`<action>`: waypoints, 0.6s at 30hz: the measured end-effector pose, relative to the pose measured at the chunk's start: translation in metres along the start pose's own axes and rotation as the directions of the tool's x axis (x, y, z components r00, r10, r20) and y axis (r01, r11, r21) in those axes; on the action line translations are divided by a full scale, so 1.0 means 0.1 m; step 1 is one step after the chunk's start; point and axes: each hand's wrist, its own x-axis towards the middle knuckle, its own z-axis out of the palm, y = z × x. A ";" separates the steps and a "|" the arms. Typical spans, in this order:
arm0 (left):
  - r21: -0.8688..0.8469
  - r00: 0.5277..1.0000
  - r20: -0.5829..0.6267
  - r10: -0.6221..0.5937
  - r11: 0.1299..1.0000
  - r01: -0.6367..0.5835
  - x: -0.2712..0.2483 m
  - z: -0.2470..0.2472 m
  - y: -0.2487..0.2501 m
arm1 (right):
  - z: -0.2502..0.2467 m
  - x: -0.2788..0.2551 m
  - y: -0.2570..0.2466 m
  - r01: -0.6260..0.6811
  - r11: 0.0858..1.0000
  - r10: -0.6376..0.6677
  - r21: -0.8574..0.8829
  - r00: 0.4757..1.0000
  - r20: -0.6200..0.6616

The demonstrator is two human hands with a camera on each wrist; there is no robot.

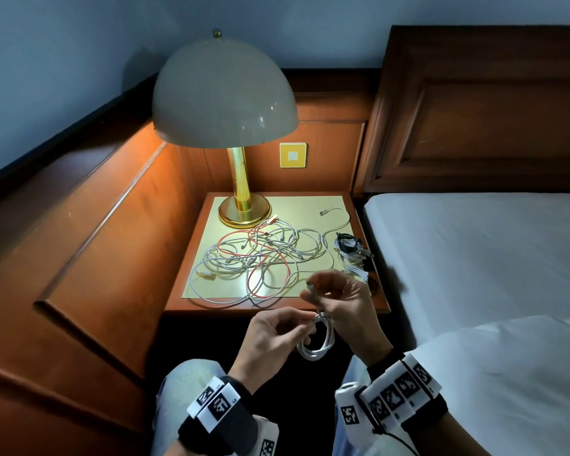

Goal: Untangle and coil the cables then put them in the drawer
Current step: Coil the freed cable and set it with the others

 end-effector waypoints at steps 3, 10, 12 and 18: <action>-0.102 0.999 -0.047 -0.020 0.995 0.016 -0.02 -0.01 -0.04 | 0.00 0.04 -0.05 0.006 0.997 -0.001 -0.074 0.998 0.067; -0.115 0.998 -0.049 -0.047 0.993 0.041 -0.06 0.02 -0.13 | -0.13 -0.03 0.05 -0.082 0.972 0.128 -0.222 0.971 0.202; -0.187 0.995 -0.064 -0.080 0.980 0.067 -0.06 0.04 -0.14 | -0.16 -0.07 0.08 -0.110 0.973 0.158 -0.202 0.957 0.242; -0.275 0.990 -0.062 -0.128 0.956 0.106 -0.02 0.01 -0.10 | -0.26 -0.20 0.07 -0.119 0.963 0.184 -0.242 0.945 0.269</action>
